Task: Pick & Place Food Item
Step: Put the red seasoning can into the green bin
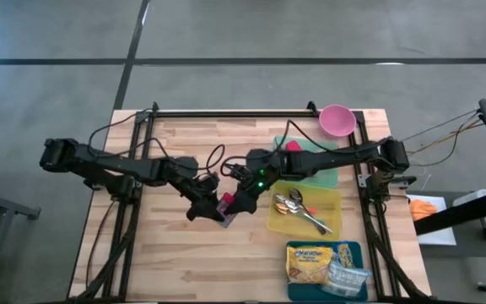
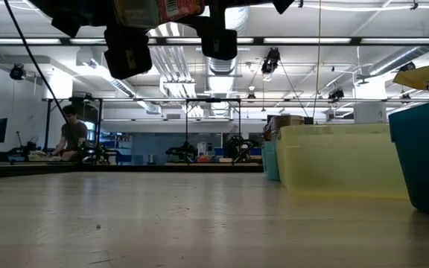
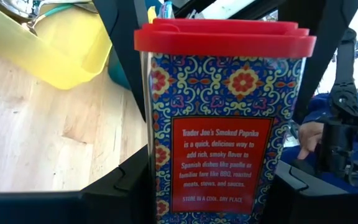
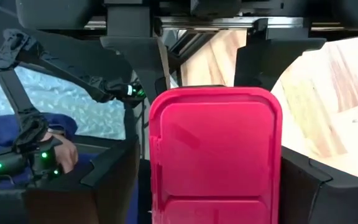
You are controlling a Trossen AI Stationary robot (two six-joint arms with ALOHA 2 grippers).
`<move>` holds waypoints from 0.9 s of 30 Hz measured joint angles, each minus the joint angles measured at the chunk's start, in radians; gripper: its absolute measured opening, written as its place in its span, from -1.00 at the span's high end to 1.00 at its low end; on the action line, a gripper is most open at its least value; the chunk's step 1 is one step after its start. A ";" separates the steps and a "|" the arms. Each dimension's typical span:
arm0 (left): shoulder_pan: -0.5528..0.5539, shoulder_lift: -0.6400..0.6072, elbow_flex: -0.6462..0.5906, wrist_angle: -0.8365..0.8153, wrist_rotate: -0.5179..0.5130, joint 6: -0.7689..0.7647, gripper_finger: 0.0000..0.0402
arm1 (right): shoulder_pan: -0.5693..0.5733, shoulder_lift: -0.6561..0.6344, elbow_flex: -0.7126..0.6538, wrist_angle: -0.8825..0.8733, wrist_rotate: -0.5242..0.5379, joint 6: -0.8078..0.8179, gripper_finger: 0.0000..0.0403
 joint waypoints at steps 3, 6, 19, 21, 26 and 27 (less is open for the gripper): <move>0.000 0.000 0.000 0.002 0.009 0.008 0.04 | -0.001 0.001 0.012 -0.025 0.000 -0.019 -0.34; 0.000 0.000 0.001 0.003 0.021 0.010 0.04 | -0.001 0.001 0.020 -0.042 0.000 -0.023 -0.14; 0.001 0.000 0.001 0.003 0.040 0.007 -0.02 | -0.001 0.001 0.020 -0.045 0.002 -0.020 -0.03; 0.001 0.000 0.001 -0.001 0.052 -0.002 -0.27 | 0.000 0.000 0.021 -0.044 0.000 -0.025 -0.03; 0.005 0.000 0.000 0.000 0.054 -0.030 -0.87 | 0.000 -0.008 0.022 -0.047 0.003 -0.009 -0.03; 0.007 0.000 0.000 -0.001 0.054 -0.031 -0.92 | 0.000 -0.011 0.022 -0.048 0.005 0.003 -0.03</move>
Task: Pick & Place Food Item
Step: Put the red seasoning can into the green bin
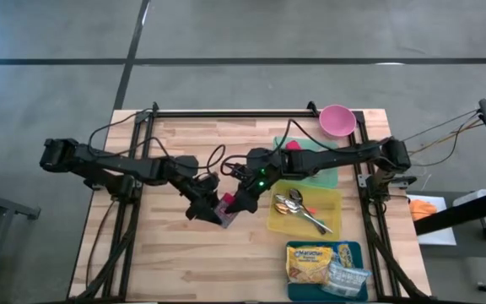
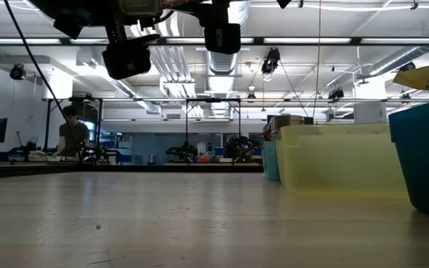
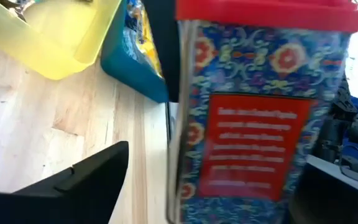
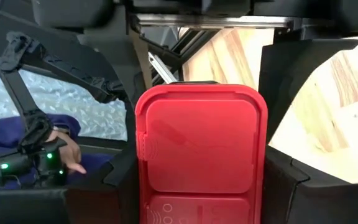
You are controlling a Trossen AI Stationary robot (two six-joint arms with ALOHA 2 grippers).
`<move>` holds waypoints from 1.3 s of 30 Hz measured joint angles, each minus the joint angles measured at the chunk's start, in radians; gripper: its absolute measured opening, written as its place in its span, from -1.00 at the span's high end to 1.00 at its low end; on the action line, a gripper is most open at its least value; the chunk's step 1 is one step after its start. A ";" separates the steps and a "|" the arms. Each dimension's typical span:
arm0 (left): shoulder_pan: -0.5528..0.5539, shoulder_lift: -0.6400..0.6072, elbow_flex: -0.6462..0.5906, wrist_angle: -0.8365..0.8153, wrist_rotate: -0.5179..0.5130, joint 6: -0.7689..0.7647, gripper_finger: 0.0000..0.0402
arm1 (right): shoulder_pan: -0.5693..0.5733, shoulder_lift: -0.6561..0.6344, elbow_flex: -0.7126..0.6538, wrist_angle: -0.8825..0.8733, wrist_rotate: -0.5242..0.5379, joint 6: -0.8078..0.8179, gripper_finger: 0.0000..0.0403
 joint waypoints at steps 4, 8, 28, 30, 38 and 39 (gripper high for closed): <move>0.006 0.000 0.000 0.001 -0.003 -0.018 -0.84 | -0.004 -0.012 0.000 -0.005 0.006 0.021 -0.03; 0.013 -0.003 0.000 0.008 -0.002 -0.026 -0.69 | -0.009 -0.030 0.000 -0.046 0.037 0.022 -0.03; 0.009 -0.267 0.000 0.038 -0.007 0.229 -0.49 | -0.091 -0.279 -0.001 -0.480 0.303 -0.064 -0.03; 0.009 -0.311 -0.001 0.035 -0.017 0.268 -0.49 | -0.099 -0.315 -0.001 -0.557 0.336 -0.073 -0.03; 0.010 -0.421 -0.002 -0.008 -0.048 0.349 -0.49 | -0.119 -0.434 -0.002 -0.894 0.505 -0.045 -0.03; 0.010 -0.424 -0.002 -0.009 -0.047 0.365 -0.49 | -0.126 -0.447 -0.002 -0.921 0.518 -0.036 -0.03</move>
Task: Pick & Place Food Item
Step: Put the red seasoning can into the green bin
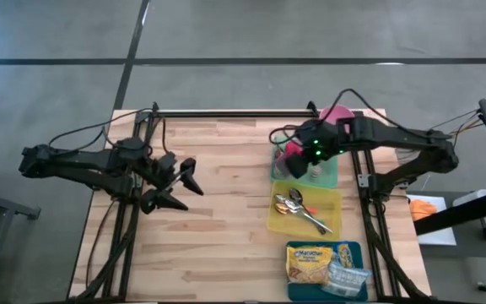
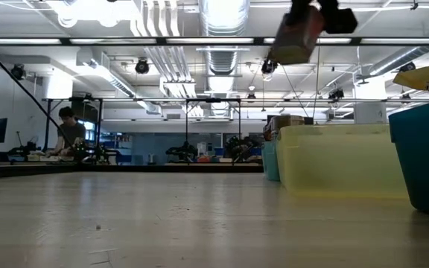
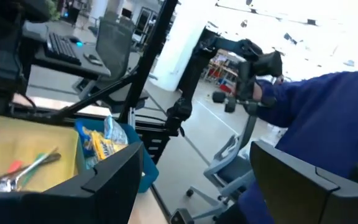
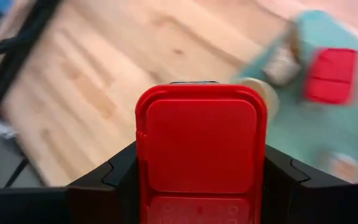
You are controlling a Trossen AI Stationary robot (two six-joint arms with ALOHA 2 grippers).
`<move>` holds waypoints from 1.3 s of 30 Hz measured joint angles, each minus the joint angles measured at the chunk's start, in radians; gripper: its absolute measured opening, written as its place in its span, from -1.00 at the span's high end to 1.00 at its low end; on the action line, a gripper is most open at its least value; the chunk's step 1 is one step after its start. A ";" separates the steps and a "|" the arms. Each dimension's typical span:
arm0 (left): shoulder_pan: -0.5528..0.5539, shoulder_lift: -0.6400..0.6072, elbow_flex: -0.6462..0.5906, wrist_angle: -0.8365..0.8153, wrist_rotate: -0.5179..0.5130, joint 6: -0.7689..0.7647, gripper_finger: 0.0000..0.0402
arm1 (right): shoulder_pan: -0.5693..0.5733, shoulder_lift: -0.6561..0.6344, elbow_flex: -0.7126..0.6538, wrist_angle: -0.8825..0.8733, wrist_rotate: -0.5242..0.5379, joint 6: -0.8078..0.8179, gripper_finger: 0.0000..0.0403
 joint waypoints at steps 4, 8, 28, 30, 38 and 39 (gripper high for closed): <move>0.002 -0.001 0.000 -0.015 -0.007 0.025 -0.49 | -0.025 -0.026 -0.005 -0.115 0.052 0.037 -0.03; 0.003 0.000 -0.001 -0.058 -0.013 -0.086 -0.49 | -0.048 -0.037 -0.035 -0.193 0.066 0.067 -0.03; 0.004 -0.050 -0.001 -0.073 0.092 -0.019 -0.49 | -0.156 -0.035 -0.470 0.128 0.067 0.133 -0.03; 0.004 -0.050 -0.001 -0.090 0.093 -0.014 -0.49 | -0.167 -0.028 -0.491 0.143 0.068 0.127 -0.03; 0.004 -0.050 -0.006 -0.126 0.093 -0.013 -0.49 | -0.176 0.015 -0.516 0.210 0.109 0.100 -0.03; 0.004 -0.050 -0.006 -0.126 0.092 -0.012 -0.49 | -0.177 0.024 -0.513 0.211 0.111 0.095 -0.03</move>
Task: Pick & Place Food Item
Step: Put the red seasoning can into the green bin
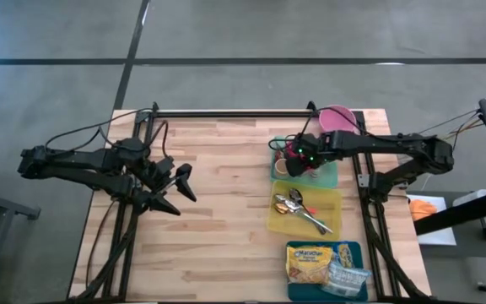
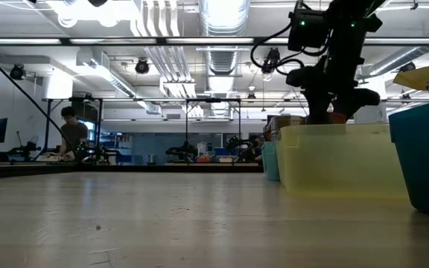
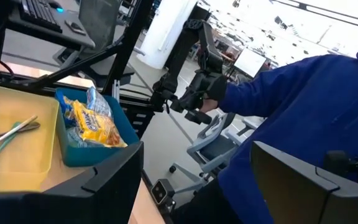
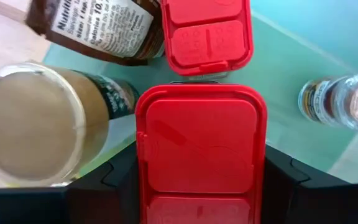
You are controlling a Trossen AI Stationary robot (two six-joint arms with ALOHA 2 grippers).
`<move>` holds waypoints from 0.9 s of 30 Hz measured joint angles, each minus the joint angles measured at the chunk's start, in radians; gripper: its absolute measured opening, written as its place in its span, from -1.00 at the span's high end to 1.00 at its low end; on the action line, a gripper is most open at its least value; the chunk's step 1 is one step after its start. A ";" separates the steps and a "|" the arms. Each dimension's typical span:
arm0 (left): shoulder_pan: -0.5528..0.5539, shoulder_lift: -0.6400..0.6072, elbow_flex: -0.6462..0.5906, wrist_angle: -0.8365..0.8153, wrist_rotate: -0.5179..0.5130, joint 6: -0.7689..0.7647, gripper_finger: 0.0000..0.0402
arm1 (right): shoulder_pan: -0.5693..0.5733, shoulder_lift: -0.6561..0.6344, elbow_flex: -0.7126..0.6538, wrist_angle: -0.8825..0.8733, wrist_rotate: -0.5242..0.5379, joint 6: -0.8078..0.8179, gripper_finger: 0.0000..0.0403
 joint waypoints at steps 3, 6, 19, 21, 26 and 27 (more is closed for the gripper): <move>0.000 0.000 0.000 0.000 0.000 0.000 -0.49 | -0.001 0.030 0.001 0.005 0.005 -0.018 -0.03; 0.000 0.000 0.000 -0.003 0.000 0.000 -0.49 | -0.001 0.067 0.000 0.009 0.005 -0.021 -0.03; 0.001 0.000 0.001 -0.003 0.000 -0.012 -0.49 | -0.001 0.172 0.004 0.055 0.007 -0.034 -0.03; 0.000 0.000 0.001 -0.003 0.000 -0.012 -0.49 | -0.001 0.179 0.005 0.067 0.009 -0.048 -0.03; 0.000 0.000 0.001 -0.015 0.000 -0.012 -0.49 | -0.001 0.182 0.006 0.081 0.009 -0.055 -0.17; 0.000 0.000 0.001 -0.020 0.000 -0.013 -0.49 | -0.001 0.181 0.006 0.079 0.011 -0.055 -0.26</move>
